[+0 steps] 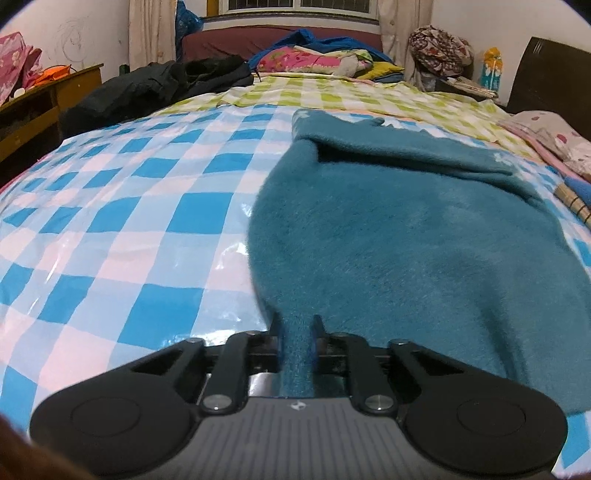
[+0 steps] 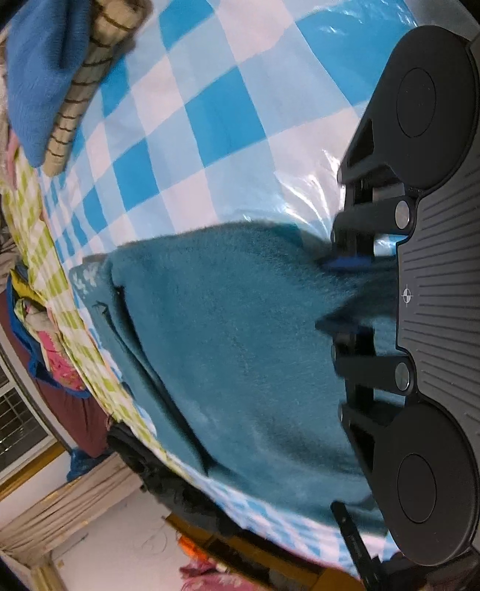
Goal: Fold small clothes
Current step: 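Lift the side edge with both grippers and fold it over the body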
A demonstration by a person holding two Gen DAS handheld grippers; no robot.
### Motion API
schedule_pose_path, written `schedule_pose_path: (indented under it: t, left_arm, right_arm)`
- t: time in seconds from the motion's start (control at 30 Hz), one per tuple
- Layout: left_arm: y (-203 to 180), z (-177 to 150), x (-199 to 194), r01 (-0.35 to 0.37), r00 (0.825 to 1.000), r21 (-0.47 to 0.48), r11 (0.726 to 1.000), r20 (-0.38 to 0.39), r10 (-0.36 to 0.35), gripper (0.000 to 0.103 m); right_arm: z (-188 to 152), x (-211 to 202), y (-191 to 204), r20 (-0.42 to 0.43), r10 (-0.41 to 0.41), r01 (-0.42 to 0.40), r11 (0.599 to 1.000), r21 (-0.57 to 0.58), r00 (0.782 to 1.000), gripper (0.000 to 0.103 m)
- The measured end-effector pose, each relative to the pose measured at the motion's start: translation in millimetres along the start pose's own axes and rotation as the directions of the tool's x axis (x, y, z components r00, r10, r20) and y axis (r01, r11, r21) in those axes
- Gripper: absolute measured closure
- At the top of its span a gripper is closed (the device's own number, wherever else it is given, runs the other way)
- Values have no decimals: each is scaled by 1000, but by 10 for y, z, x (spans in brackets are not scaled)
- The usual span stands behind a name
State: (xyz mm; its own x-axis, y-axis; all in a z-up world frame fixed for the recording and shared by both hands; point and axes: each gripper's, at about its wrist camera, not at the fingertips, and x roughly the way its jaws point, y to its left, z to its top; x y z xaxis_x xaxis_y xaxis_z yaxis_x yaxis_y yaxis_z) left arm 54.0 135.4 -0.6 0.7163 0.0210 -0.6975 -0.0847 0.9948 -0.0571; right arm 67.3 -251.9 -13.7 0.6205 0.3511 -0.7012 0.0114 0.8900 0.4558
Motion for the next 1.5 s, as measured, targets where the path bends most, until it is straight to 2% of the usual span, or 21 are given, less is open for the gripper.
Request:
schedule_pose_path:
  t: [0.2,0.43,0.57,0.67,0.73,0.83,0.93,1.0,1.07,1.17,1.3,1.43,1.5]
  left_arm:
    - [42,98,-120,83,996,-88,993,43,-79,87]
    - [-19,30,-3,32,999,-42,999,5,-32,86]
    - [-49,9,83,-19,1000,5,1000,-21,19,77]
    - [-63,22,96,-35,999,5,999,-34,35,78]
    - [-89,72,98,-48,998,5,999,-49,48,83]
    - [-85,166,90,-34,997,-21,999,-63,33,87]
    - [-24,241,19,23,998,-115,993,-53,-29,87]
    - [10,290,-49,84,995,-187,979,-37,-92,87]
    - [-12,350,-114,130,991,-213,968,-10,-135,87]
    - [-3,470,-156,218,976,-277,936,34,-217,88]
    - [62,667,-111,331,943,-366,870,102,-316,88]
    - [139,884,28,423,906,-431,797,181,-383,88]
    - [167,1007,102,453,891,-439,776,216,-398,88]
  right_arm:
    - [-13,-30,-28,17,52,-52,998,38,999,86]
    - [-32,8,-68,5,53,-54,997,47,999,83]
    - [-20,31,-64,-4,54,-53,998,40,999,81]
    - [19,59,-42,-21,52,-52,998,40,998,80]
    - [32,64,-38,-28,54,-53,998,36,998,82]
    - [37,36,-67,-26,76,-74,996,50,997,86]
    - [52,-15,-89,1,122,-121,990,67,993,87]
    - [67,-47,-96,22,157,-158,983,91,987,87]
    - [82,-99,-100,56,199,-204,972,119,978,87]
    - [142,-183,-87,108,253,-268,950,158,961,87]
    - [305,-249,-15,168,302,-331,924,189,938,88]
    - [533,-259,96,221,325,-369,907,201,919,88]
    - [688,-244,155,254,329,-384,899,209,909,88]
